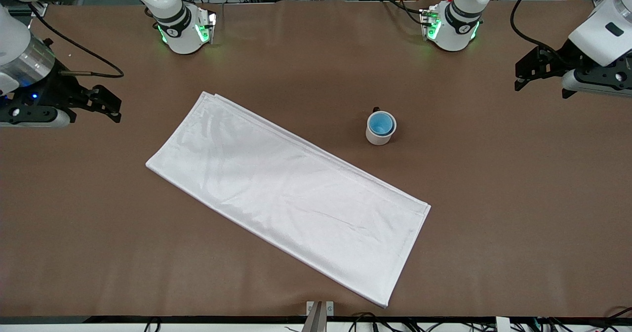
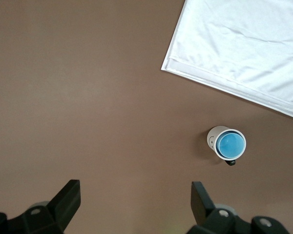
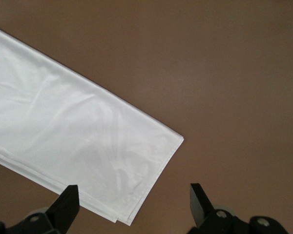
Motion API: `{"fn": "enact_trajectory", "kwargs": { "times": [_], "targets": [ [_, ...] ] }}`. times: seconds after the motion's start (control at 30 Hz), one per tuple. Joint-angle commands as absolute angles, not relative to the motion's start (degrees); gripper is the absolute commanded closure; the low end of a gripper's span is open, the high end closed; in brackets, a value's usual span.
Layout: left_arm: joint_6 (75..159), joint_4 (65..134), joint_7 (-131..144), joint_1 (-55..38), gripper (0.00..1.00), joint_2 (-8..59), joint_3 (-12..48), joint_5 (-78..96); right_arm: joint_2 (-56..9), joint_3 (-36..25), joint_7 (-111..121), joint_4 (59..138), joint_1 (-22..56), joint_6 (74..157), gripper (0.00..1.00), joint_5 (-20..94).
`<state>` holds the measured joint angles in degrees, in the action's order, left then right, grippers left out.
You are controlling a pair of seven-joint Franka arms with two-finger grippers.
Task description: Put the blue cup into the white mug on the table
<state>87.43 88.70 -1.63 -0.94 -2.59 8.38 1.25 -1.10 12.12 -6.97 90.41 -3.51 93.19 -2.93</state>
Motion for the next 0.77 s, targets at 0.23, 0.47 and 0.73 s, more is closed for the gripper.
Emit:
{"fn": "enact_trajectory", "kwargs": {
  "times": [0.23,0.47,0.73],
  "targets": [
    [87.98,89.30,-0.97,-0.44,0.00,-3.34,8.61,2.46,-0.44,12.04,-3.60,91.23,-3.87,91.76,0.00,1.14],
    [87.89,89.38,-0.88,-0.62,0.00,-3.34,8.53,2.29,-0.35,12.04,-3.60,91.23,-3.78,91.76,0.00,1.14],
    [87.89,89.38,-0.79,-0.62,0.00,-3.25,8.61,2.29,-0.35,12.13,-3.60,91.23,-3.78,91.76,0.00,1.23]
  ]
}}
